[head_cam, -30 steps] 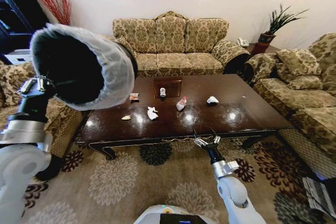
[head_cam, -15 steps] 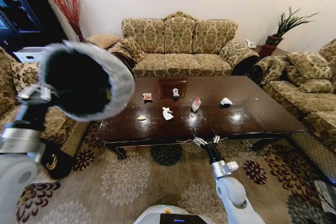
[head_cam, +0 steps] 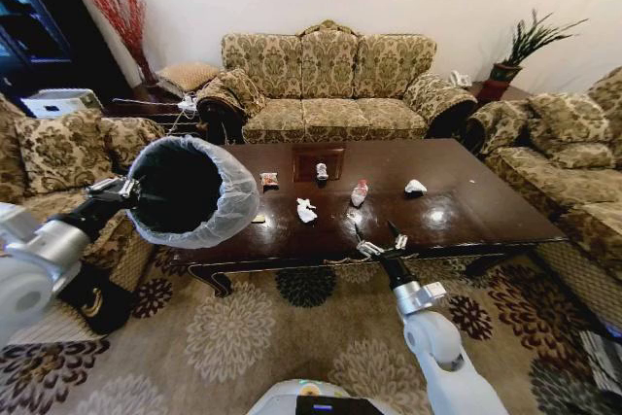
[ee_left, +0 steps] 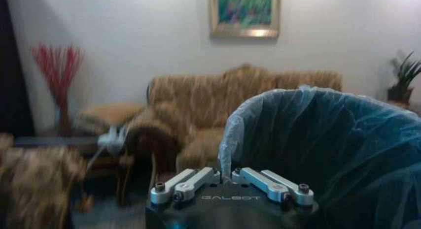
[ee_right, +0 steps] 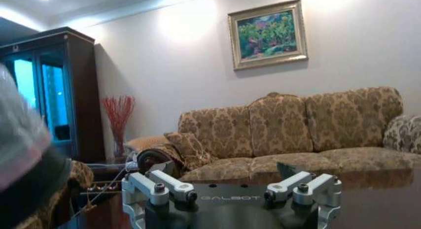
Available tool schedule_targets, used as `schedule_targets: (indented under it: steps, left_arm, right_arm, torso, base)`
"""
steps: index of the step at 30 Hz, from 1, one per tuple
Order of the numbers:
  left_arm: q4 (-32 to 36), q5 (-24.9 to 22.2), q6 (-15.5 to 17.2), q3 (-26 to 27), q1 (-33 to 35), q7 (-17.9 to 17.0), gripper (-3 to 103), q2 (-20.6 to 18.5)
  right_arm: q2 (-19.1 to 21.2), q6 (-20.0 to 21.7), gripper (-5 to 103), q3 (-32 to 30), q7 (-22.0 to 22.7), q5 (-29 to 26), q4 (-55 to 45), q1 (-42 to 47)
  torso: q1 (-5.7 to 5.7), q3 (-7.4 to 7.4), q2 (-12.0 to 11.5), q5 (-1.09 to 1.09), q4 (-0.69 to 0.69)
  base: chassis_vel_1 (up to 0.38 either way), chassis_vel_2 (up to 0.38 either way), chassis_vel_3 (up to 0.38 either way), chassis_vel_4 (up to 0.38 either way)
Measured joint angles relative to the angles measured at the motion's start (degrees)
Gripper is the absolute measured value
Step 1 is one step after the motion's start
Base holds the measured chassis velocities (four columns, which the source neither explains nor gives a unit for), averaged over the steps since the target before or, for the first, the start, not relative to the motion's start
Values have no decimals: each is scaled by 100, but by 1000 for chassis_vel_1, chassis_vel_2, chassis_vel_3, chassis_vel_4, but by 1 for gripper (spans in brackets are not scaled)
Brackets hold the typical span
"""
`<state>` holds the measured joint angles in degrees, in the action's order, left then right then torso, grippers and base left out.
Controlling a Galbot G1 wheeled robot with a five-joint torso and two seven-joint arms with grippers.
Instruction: Move to the front of the table and place the trash on the table into the trash bin.
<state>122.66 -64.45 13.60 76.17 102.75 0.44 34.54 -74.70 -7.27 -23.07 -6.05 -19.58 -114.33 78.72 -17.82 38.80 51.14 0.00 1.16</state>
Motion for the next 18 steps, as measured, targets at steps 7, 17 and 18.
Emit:
schedule_targets:
  steps: [7,17,18]
  left_arm:
    - [-563,230,-77,-472,-37,-34,3,-30]
    - [-568,409,-301,-658,-125,-191,3,18]
    - [-551,411,-301,-667,-125,-189,3,32]
  right_arm:
    - [-30,192,100,486,20,201,239,-485]
    - [-108,292,100,947,148,243,622,-904]
    - [-120,360,100,1026,206,240,686,-978]
  torso:
    - [0,1,0,-2,2]
    - [0,1,0,1,0]
    - [-1,1,0,1,-1]
  base:
    - [0,0,0,0]
    - [31,42,-52,-49]
    - [129,111,-152,-150]
